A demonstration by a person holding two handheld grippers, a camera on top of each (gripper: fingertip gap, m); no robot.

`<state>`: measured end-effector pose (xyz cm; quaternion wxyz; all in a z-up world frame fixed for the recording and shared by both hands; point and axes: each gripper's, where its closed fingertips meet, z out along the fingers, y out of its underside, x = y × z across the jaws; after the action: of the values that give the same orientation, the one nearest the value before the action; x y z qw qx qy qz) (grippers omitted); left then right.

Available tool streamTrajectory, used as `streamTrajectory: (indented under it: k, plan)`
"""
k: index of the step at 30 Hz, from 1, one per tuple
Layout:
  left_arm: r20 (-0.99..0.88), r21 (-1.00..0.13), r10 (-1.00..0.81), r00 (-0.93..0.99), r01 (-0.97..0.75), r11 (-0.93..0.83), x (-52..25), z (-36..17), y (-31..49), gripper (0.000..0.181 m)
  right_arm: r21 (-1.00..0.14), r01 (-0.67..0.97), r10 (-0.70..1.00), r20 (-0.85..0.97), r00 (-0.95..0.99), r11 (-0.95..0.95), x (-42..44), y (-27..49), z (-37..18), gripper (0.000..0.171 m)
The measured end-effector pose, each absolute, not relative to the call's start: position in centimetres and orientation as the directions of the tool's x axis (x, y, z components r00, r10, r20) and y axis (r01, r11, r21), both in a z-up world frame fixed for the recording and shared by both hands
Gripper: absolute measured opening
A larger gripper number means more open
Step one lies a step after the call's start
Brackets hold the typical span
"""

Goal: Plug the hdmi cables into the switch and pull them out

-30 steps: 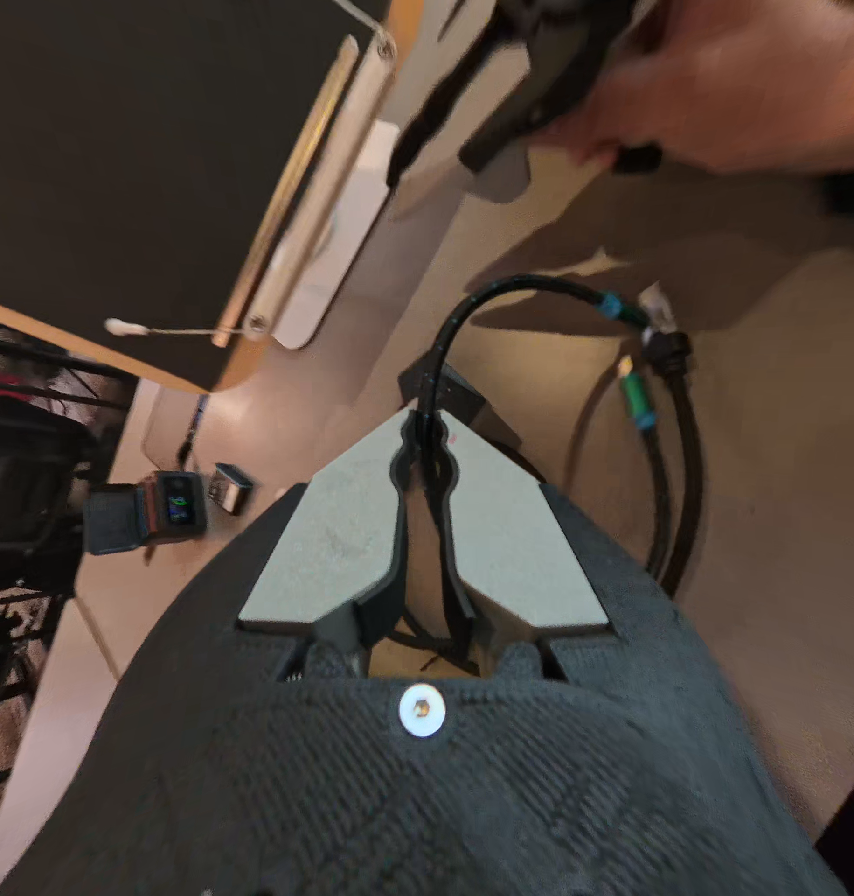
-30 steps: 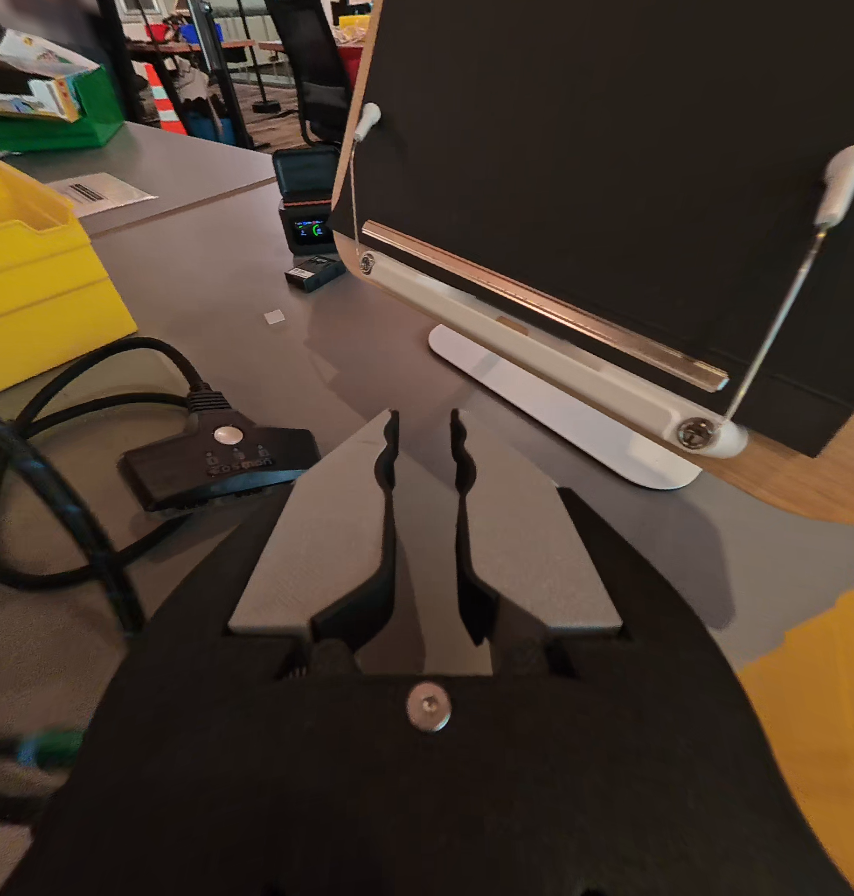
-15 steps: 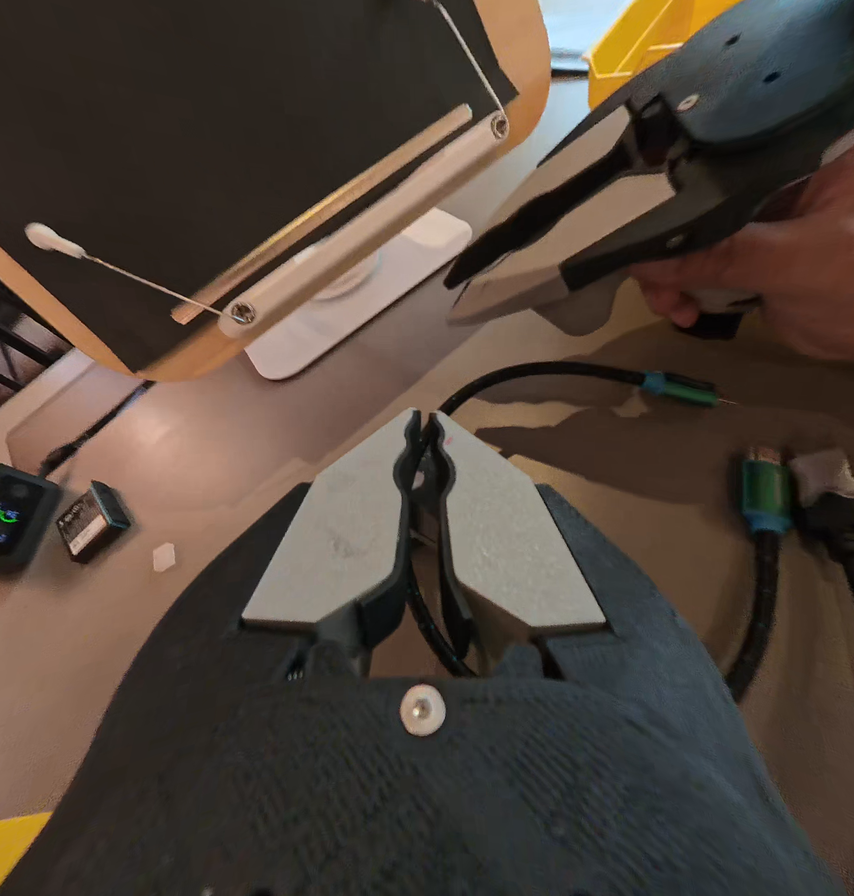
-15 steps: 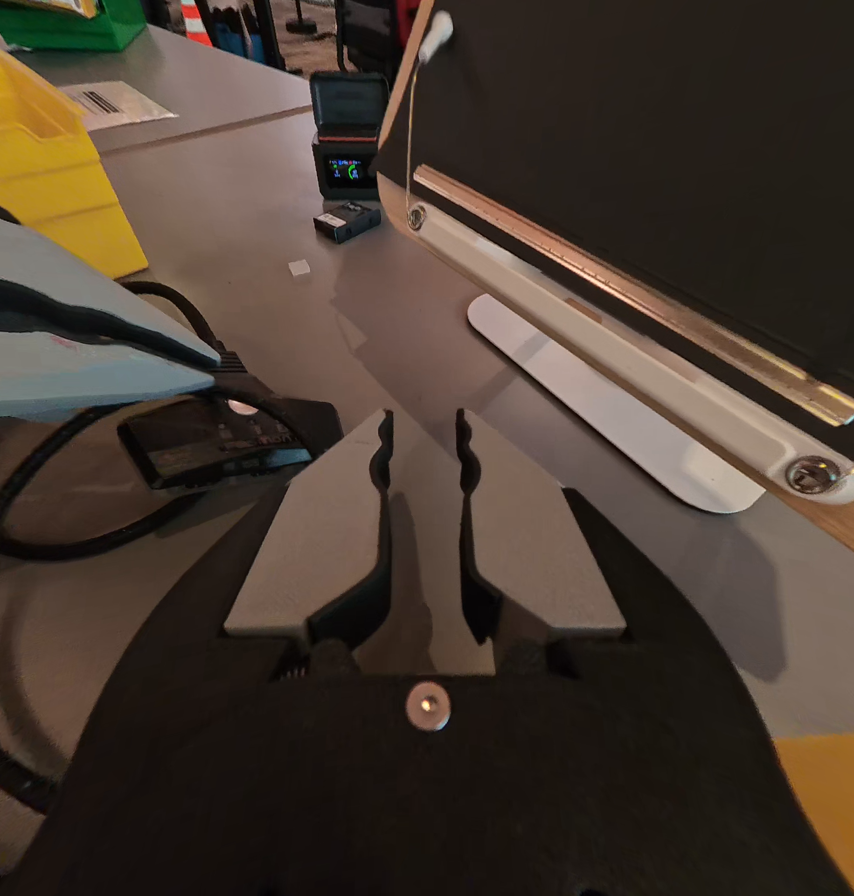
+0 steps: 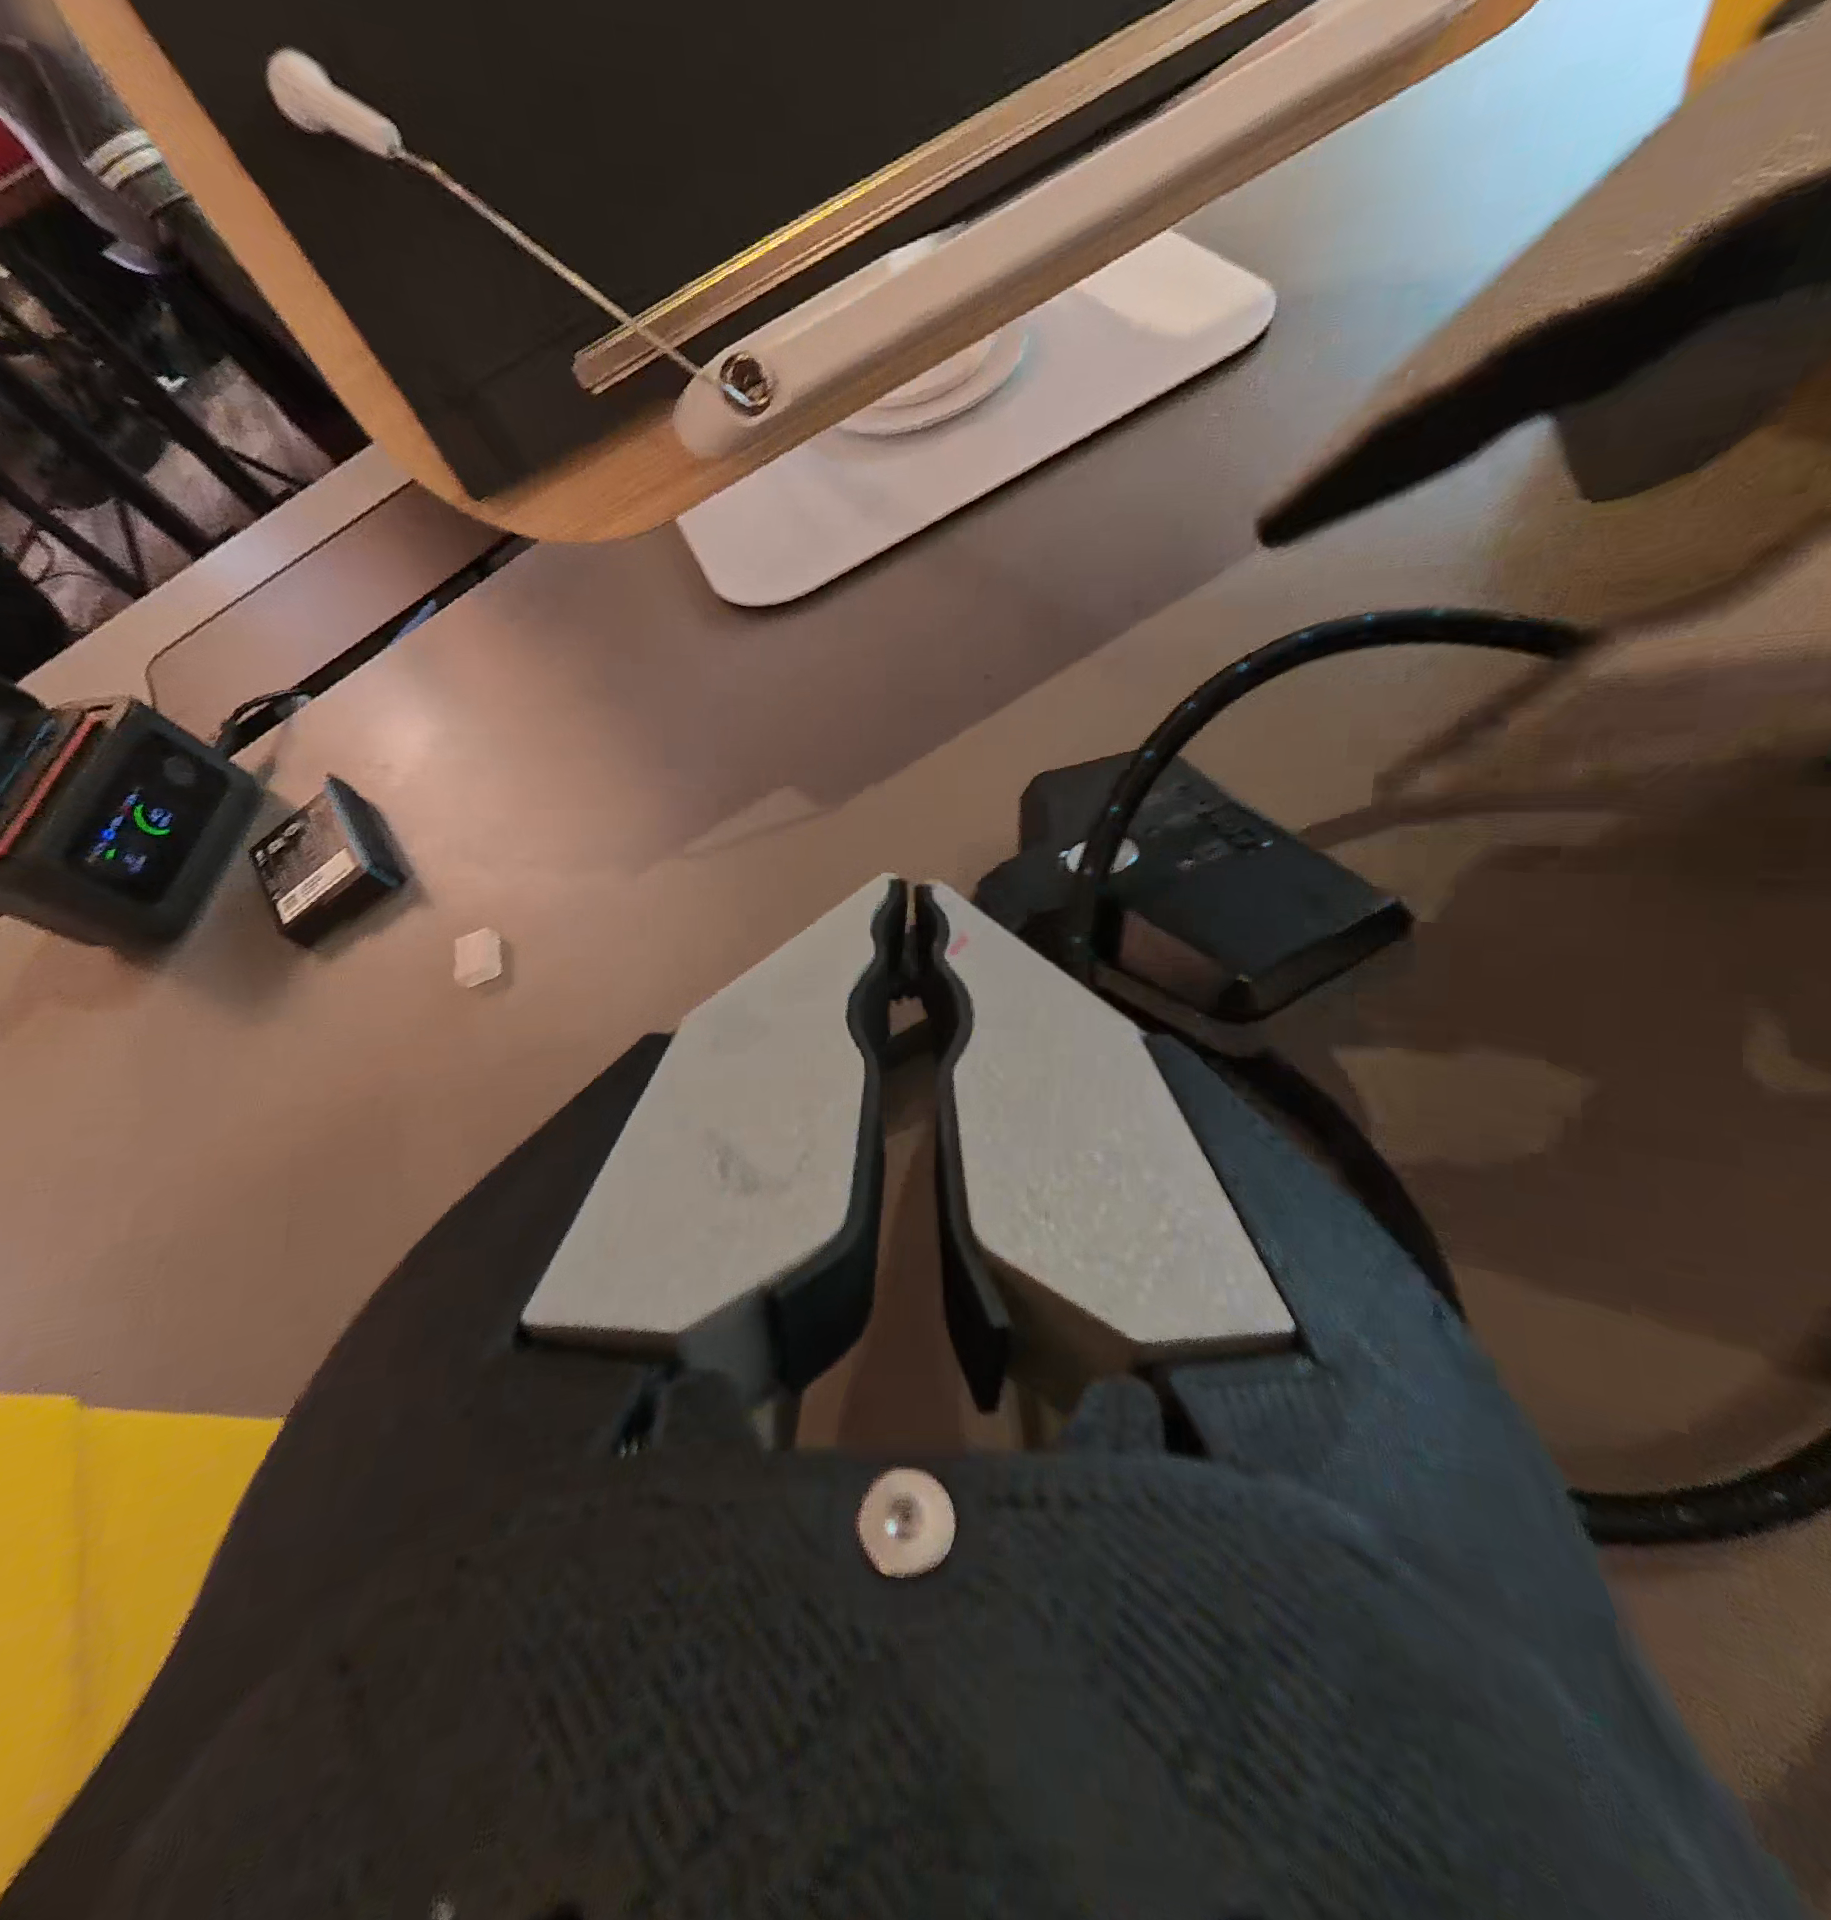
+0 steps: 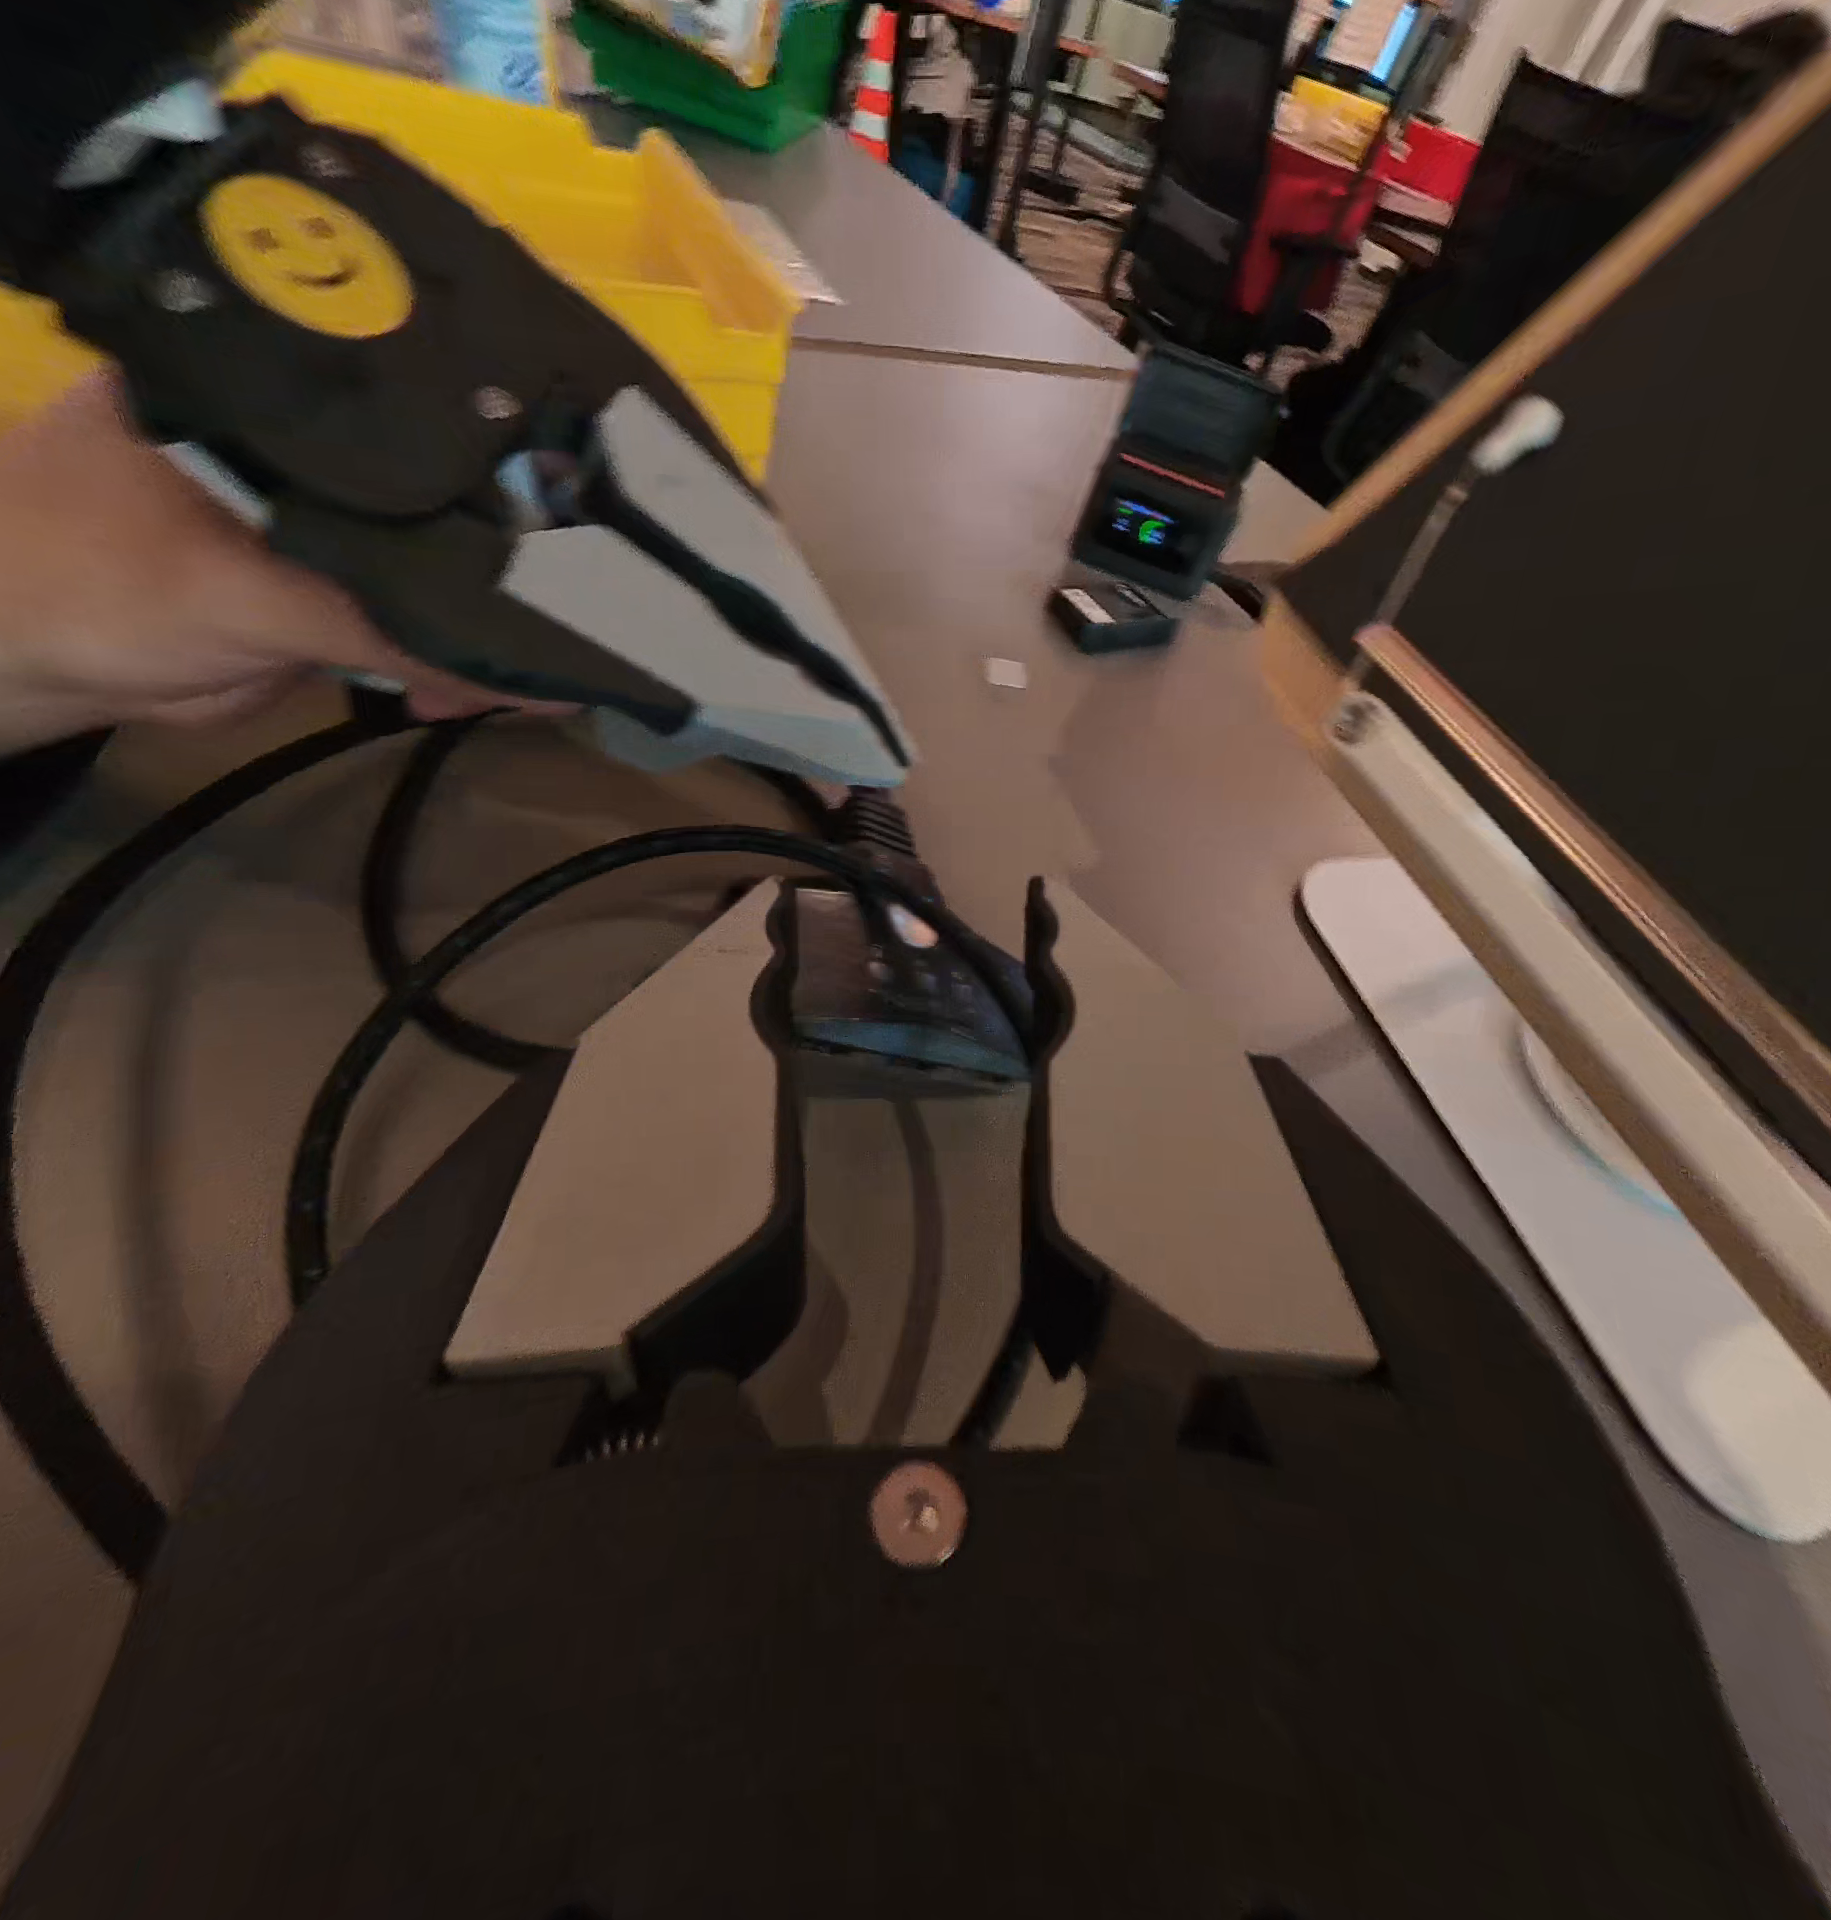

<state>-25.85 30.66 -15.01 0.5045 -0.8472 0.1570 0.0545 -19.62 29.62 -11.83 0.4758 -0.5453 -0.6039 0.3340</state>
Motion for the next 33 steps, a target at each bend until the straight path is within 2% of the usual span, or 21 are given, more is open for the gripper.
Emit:
streamTrajectory:
  k: [5,10,13,15,18,22,24,28,33]
  plan:
    - [-0.223,-0.840,-0.193,0.956,-0.289,-0.460,-26.5,-15.4,30.7,0.000,-0.786,0.477,0.906,0.419,-0.056,0.393,-20.3,27.2,-14.8,0.045]
    - [-0.186,-0.845,-0.193,0.963,-0.257,-0.469,-26.6,-15.8,30.8,0.001,-0.570,0.630,0.766,0.640,-0.062,0.527,-20.4,28.9,-17.6,0.031]
    - [-0.201,-0.839,-0.208,0.957,-0.277,-0.468,-26.6,-16.0,30.9,0.003,-0.469,0.666,0.666,0.744,-0.056,0.580,-20.2,29.7,-17.3,0.024]
    - [-0.221,-0.836,-0.222,0.950,-0.302,-0.458,-26.3,-16.0,30.9,0.002,-0.504,0.640,0.681,0.731,-0.041,0.579,-20.1,29.4,-16.7,0.022]
    - [-0.243,-0.845,-0.249,0.938,-0.330,-0.421,-25.5,-15.5,30.9,0.004,-0.642,0.576,0.786,0.618,-0.003,0.507,-19.5,29.4,-15.7,0.022]
    - [-0.231,-0.849,-0.284,0.931,-0.335,-0.409,-24.6,-15.5,30.9,0.015,-0.787,0.527,0.888,0.444,0.120,0.322,-18.0,31.4,-14.0,0.019]
    - [-0.235,-0.837,-0.290,0.928,-0.345,-0.425,-24.7,-16.0,31.0,0.026,-0.833,0.485,0.918,0.372,0.137,0.266,-17.5,31.7,-13.2,0.018]
    - [-0.314,-0.824,-0.346,0.884,-0.435,-0.363,-23.2,-15.6,30.8,0.036,-0.881,0.424,0.957,0.274,0.095,0.210,-17.3,30.9,-12.3,0.017]
    - [-0.354,-0.836,-0.443,0.824,-0.492,-0.245,-20.4,-14.6,30.0,0.044,-0.872,0.415,0.947,0.314,0.068,0.259,-17.3,30.4,-12.0,0.016]
